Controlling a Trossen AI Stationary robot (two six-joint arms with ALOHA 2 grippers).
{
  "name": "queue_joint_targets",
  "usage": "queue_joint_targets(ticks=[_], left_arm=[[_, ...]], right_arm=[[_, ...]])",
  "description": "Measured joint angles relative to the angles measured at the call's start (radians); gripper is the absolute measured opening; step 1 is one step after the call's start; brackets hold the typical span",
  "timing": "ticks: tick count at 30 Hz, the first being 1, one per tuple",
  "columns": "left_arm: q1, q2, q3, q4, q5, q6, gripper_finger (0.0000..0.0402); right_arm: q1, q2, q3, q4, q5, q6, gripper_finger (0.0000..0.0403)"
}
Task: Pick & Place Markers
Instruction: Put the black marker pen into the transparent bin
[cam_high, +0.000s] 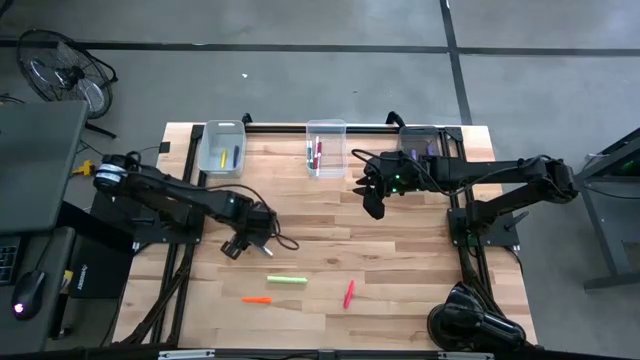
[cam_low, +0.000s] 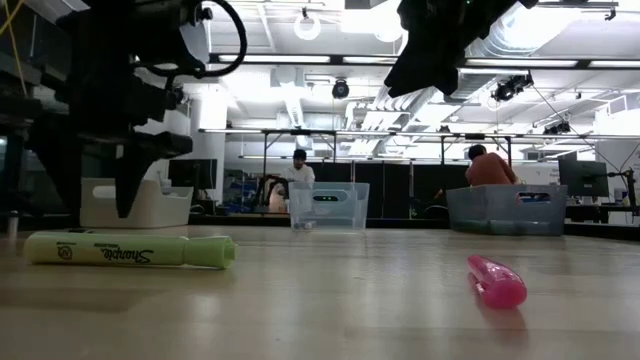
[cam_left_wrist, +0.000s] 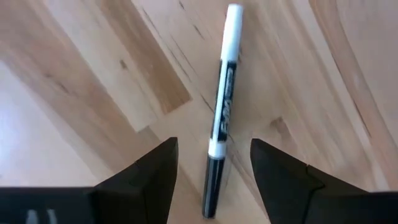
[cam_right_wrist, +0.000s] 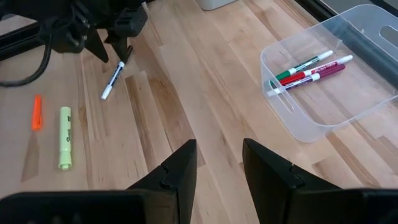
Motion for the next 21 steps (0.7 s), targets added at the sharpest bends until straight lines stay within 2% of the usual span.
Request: queue_joint_targets(ticks=[6,16,21], left_arm=[[-0.038,0.076,0.000,0.038,-0.015,-0.019,0.0197],[-0.036,0.186,0.004,0.047,-0.038,-0.053,0.0195],[-0.036,0.187,0.003,0.051,-0.040,-0.052,0.0153]], right_arm=[[0.000,0.000,0.000,0.000,0.000,0.000,0.0119],[0.000,0.000,0.000,-0.001,-0.004,0.000,0.0119],[0.000,0.000,0.000,-0.002,-0.004,0.000,0.0119]])
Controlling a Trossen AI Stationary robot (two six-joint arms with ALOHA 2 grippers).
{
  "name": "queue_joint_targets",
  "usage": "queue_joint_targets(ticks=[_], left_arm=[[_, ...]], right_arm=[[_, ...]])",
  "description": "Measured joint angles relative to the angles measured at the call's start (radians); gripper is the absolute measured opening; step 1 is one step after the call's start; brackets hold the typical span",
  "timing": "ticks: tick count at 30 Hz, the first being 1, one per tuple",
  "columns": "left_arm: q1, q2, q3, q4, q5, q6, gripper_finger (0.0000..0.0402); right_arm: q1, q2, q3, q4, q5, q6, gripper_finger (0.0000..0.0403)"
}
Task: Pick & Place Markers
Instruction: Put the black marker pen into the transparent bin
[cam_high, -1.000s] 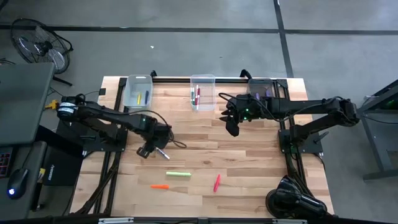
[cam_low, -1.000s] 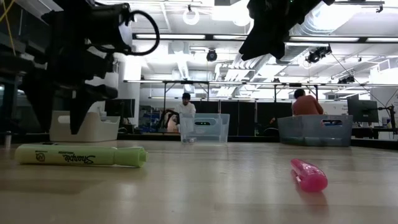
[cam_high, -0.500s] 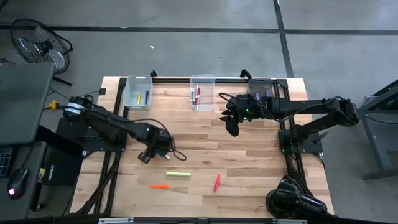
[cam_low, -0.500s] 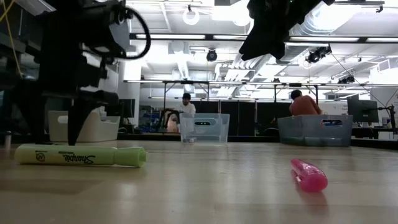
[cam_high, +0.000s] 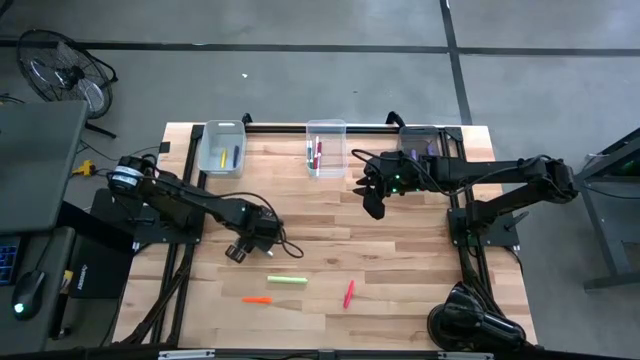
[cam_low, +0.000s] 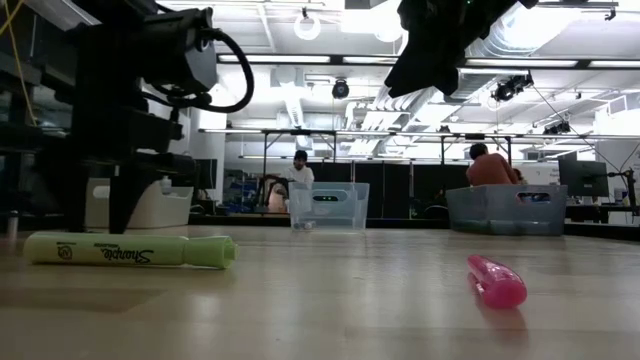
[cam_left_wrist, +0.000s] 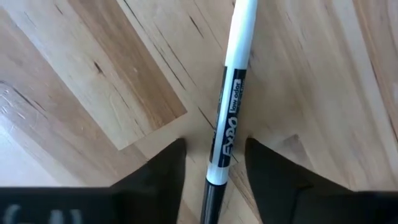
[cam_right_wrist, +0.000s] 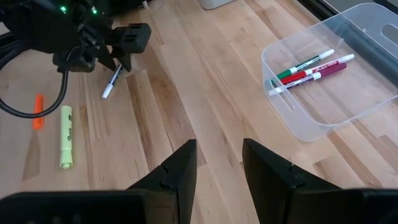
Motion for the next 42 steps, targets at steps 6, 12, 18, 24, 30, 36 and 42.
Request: queue_joint_targets(ticks=[6,12,18,24,30,36,42], left_arm=[[0.000,0.002,0.000,0.003,0.009,-0.012,0.0073],[0.000,0.002,0.000,-0.001,0.011,-0.076,0.0022],[0.000,-0.036,-0.003,-0.007,0.016,-0.150,0.0022],[0.000,-0.137,-0.010,-0.019,-0.045,-0.222,0.0022],[0.000,-0.249,0.019,0.012,-0.169,-0.283,0.0022],[0.000,-0.308,0.128,0.032,-0.322,-0.289,0.0032],[0.001,-0.306,0.273,0.132,-0.435,-0.205,0.0029]], right_arm=[[0.000,0.000,0.000,0.000,-0.001,0.000,0.0119],[0.000,0.000,0.000,0.000,-0.001,0.000,0.0119],[0.000,0.000,0.000,0.000,-0.007,0.005,0.0119],[0.000,0.000,0.000,0.030,-0.011,0.011,0.0119],[0.000,0.000,0.000,0.101,-0.011,-0.009,0.0119],[0.000,0.000,0.000,0.172,-0.027,-0.055,0.0119],[0.000,0.000,0.000,0.289,-0.085,-0.097,0.0119]])
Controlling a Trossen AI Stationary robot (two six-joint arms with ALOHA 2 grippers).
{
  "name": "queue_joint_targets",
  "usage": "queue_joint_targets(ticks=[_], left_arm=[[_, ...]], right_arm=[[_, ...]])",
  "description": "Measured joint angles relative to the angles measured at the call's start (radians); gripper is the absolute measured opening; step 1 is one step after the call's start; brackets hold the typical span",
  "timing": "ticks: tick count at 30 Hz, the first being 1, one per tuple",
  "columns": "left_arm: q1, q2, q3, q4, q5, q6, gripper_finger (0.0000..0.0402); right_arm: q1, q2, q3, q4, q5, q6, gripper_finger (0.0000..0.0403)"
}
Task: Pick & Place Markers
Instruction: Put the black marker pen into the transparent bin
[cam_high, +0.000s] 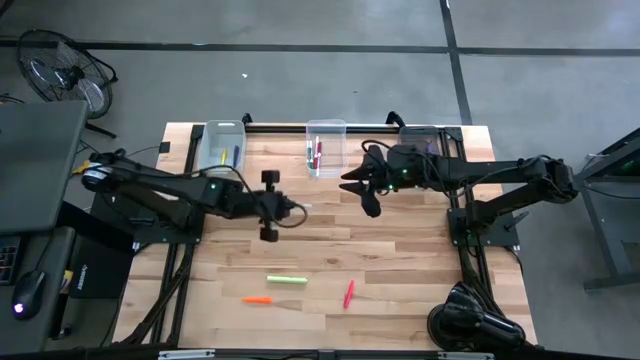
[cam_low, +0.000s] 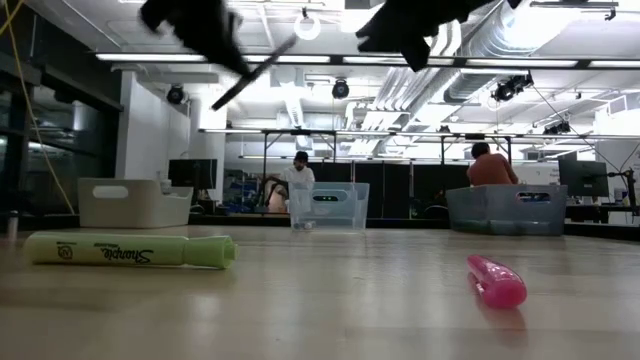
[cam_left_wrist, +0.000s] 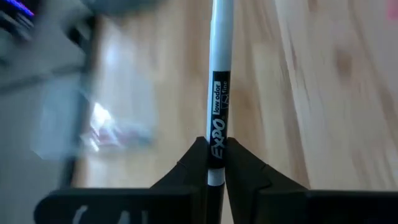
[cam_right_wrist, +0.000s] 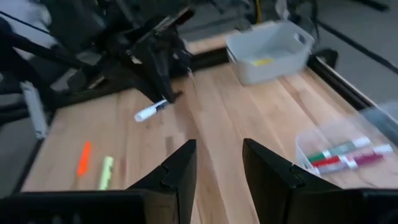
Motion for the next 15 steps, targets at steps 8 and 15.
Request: queue_joint_targets(ticks=[8,15], left_arm=[[0.069,-0.001,0.135,0.153,-0.051,0.076,0.0025],[0.151,-0.002,0.197,0.205,0.058,0.084,0.0025]], right_arm=[[0.000,0.000,0.000,0.116,-0.065,-0.055,0.0119],[0.034,0.000,0.000,0.276,-0.036,-0.166,0.0119]])
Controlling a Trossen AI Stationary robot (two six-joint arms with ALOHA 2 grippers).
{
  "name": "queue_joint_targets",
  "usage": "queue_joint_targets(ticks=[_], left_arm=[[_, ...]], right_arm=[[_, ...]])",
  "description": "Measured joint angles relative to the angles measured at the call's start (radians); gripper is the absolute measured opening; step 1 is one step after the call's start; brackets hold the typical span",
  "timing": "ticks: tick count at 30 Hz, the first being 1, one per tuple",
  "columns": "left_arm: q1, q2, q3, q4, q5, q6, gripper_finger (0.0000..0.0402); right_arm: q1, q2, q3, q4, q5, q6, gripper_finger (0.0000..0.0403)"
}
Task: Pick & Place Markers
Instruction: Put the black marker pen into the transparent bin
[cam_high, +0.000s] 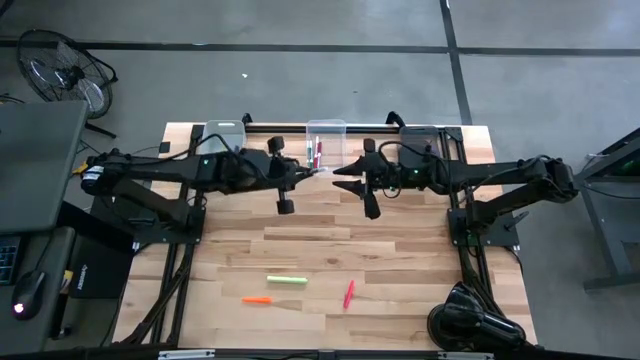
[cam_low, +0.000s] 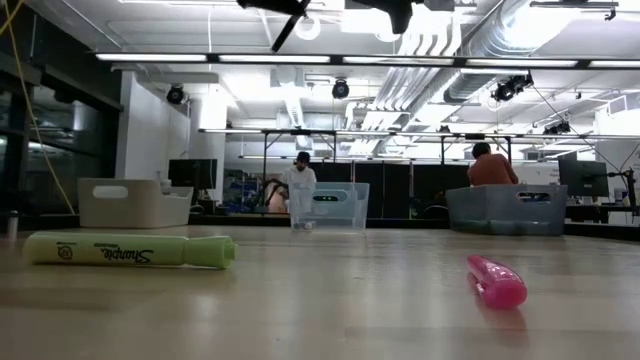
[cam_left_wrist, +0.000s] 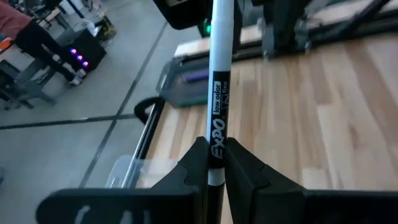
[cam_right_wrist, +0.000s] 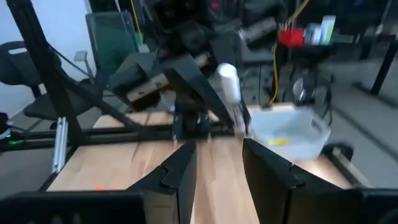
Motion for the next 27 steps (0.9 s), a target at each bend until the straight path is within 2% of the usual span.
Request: queue_joint_targets(ticks=[6,14,22,27], left_arm=[[0.019,0.000,0.000,0.129,0.076,0.000,0.0025],[0.018,0.000,0.000,0.155,0.081,-0.008,0.0028],[0.018,0.000,0.000,0.215,0.107,-0.020,0.0029],[0.018,0.002,0.000,0.252,0.169,-0.037,0.0030]], right_arm=[[0.018,0.000,0.000,0.041,0.099,-0.059,0.0119],[0.018,0.000,0.000,0.199,0.092,-0.077,0.0119],[0.019,0.000,0.000,0.223,0.045,-0.043,0.0119],[0.018,0.000,0.000,0.262,0.042,-0.032,0.0119]])
